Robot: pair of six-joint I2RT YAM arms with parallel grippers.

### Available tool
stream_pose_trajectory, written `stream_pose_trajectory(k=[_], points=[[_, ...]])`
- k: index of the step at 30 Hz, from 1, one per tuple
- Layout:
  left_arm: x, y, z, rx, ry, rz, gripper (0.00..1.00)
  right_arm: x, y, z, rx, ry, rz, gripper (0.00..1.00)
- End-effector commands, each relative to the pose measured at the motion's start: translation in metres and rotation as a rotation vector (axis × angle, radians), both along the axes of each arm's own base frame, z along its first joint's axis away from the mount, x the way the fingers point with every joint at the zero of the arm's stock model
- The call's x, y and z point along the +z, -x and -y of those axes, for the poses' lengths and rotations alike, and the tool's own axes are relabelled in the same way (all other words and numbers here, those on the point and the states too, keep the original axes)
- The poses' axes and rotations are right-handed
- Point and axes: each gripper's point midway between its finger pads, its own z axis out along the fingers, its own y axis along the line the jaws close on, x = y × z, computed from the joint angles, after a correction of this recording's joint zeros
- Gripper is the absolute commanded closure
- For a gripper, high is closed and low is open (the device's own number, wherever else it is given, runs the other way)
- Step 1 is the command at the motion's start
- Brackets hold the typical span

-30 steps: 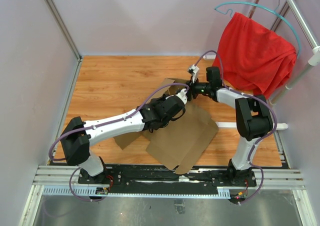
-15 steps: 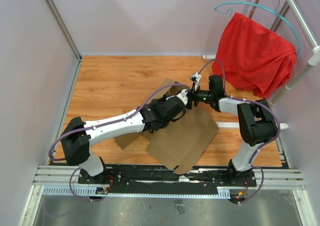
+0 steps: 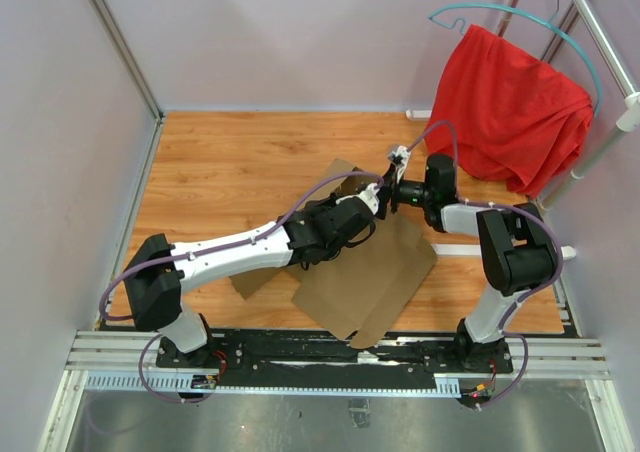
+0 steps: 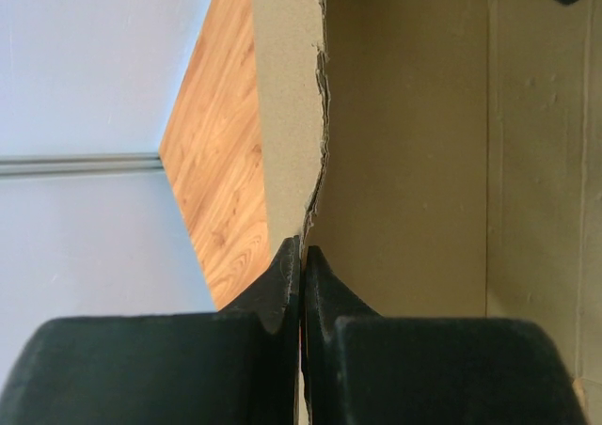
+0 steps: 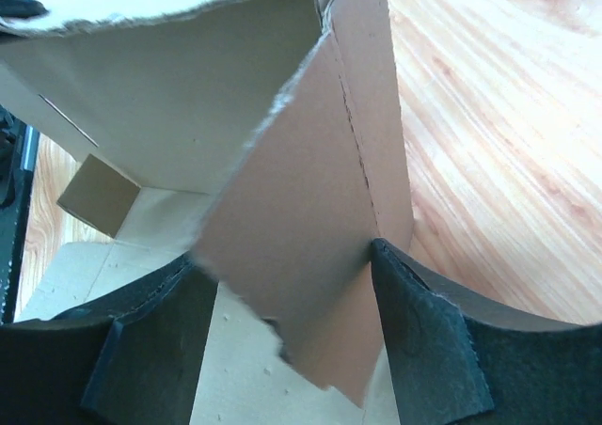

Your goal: Fold the paper box

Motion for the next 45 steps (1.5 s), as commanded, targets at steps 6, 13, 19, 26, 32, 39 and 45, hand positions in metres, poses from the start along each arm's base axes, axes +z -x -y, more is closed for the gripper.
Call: stream_pose_trajectory(k=[6, 13, 19, 26, 32, 39, 45], points=[[-0.046, 0.019, 0.021, -0.068, -0.004, -0.155, 1.0, 0.033, -0.007, 0.023, -0.027, -0.16, 0.04, 0.34], [-0.05, 0.022, 0.025, -0.076, -0.007, -0.163, 1.0, 0.044, -0.009, 0.028, -0.004, -0.272, 0.028, 0.35], [-0.054, 0.024, 0.029, -0.079, -0.011, -0.171, 1.0, 0.043, -0.011, 0.03, -0.011, -0.281, 0.02, 0.35], [-0.056, 0.025, 0.031, -0.082, -0.012, -0.176, 1.0, 0.045, -0.023, 0.046, -0.08, -0.296, 0.012, 0.37], [-0.059, 0.026, 0.033, -0.086, -0.017, -0.182, 1.0, 0.043, -0.031, 0.052, -0.121, -0.308, -0.001, 0.37], [-0.065, 0.028, 0.035, -0.085, -0.033, -0.185, 1.0, 0.05, -0.04, 0.074, -0.228, -0.335, 0.001, 0.37], [-0.066, 0.028, 0.038, -0.088, -0.036, -0.188, 1.0, 0.06, -0.039, 0.084, -0.257, -0.347, 0.013, 0.37]])
